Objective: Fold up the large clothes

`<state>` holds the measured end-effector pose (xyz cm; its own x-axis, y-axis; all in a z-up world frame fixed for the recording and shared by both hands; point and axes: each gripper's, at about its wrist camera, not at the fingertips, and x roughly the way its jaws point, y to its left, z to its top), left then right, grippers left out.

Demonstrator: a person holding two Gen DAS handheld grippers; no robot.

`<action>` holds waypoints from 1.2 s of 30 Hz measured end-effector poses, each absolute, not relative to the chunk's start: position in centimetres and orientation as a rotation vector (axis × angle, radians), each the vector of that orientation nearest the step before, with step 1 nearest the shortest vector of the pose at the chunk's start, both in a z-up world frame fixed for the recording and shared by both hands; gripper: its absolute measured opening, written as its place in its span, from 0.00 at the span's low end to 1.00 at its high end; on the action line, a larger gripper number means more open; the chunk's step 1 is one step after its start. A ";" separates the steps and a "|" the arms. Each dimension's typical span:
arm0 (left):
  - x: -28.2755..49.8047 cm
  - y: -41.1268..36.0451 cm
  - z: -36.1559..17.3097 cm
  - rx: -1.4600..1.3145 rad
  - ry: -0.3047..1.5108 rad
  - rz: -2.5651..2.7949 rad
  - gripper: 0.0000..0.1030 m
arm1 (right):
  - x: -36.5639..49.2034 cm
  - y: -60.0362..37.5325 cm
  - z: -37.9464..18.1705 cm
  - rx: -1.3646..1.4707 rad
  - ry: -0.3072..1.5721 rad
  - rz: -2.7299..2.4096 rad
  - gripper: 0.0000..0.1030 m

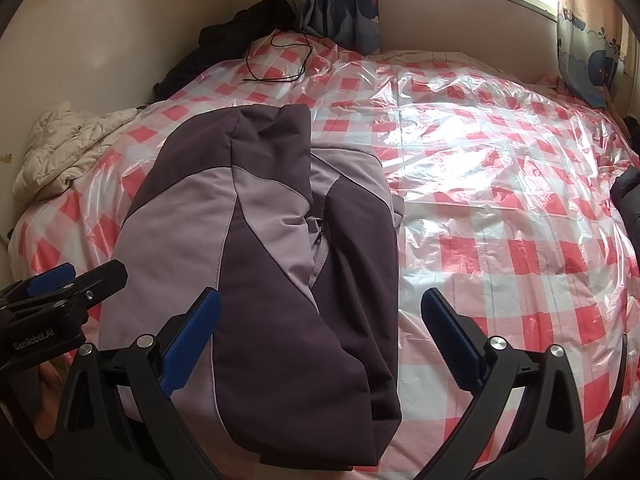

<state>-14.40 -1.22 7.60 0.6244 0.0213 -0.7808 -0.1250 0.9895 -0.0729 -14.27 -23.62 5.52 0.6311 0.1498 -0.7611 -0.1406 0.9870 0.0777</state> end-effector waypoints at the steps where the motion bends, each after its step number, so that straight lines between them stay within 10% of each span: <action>1: -14.4 -1.2 7.7 -0.119 0.892 0.086 0.93 | -14.3 -23.6 5.5 0.012 0.872 0.166 0.94; 36: -14.5 -1.4 8.4 -0.095 0.874 0.104 0.93 | -14.2 -23.5 5.5 0.010 0.873 0.166 0.94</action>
<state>-14.54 -1.44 8.39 0.6377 0.0523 -0.7685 -0.1296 0.9907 -0.0402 -14.20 -23.51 5.55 0.6302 0.1489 -0.7620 -0.1404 0.9871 0.0767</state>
